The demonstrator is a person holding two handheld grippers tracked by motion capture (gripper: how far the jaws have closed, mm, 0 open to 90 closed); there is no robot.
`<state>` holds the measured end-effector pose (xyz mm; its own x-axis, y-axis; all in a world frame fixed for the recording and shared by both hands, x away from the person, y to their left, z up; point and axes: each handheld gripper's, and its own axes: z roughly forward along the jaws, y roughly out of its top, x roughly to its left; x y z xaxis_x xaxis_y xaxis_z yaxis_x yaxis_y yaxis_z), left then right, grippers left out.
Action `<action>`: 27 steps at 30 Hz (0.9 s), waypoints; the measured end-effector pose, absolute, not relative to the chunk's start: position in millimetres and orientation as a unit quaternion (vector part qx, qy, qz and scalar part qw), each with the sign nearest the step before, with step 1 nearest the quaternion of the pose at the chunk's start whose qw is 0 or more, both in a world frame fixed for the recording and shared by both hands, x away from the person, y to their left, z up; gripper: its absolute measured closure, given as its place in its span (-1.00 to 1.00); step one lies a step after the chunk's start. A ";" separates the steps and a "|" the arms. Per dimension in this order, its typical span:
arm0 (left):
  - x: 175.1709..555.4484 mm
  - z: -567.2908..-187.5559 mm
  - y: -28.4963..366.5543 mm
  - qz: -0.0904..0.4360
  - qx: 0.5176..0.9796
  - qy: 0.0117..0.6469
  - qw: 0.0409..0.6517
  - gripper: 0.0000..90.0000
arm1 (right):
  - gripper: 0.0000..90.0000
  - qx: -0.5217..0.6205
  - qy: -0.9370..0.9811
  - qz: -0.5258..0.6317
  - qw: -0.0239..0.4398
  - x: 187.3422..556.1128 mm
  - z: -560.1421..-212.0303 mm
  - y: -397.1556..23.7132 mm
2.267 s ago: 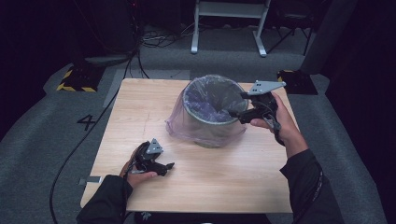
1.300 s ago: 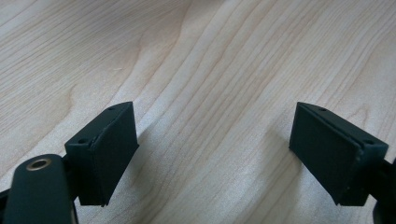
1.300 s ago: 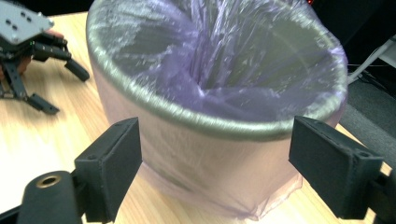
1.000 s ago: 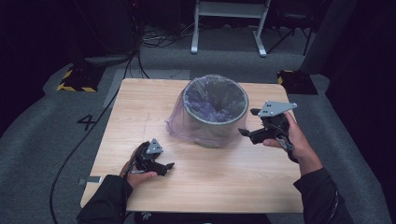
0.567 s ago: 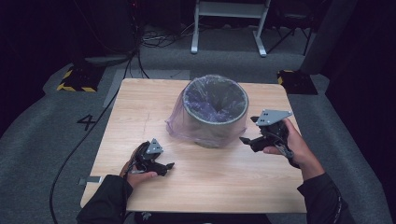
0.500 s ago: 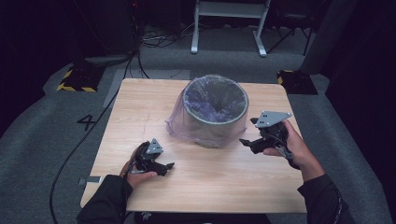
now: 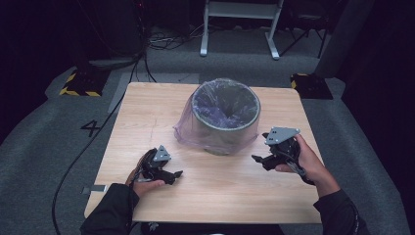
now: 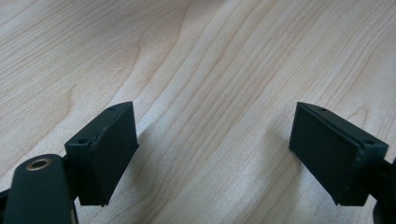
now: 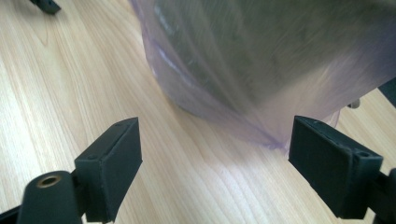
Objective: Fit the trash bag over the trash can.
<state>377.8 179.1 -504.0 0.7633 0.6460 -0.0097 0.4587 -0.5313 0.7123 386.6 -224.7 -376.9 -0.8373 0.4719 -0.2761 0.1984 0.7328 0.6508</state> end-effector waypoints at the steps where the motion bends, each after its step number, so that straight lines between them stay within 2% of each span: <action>1: 377.8 -504.0 179.1 0.129 0.865 0.319 0.364 -0.67 | -0.62 0.185 0.906 0.314 0.215 385.9 -378.8 -225.2; 27: 377.8 -504.0 179.1 0.129 0.866 0.319 0.364 -0.67 | -0.62 0.198 0.922 0.255 0.212 377.0 -425.8 -241.2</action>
<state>377.8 179.1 -504.0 0.7632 0.6460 -0.0097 0.4588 -0.5314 0.7122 377.0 -241.2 -425.8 -0.8319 0.4728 -0.2906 0.2566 0.7920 0.5541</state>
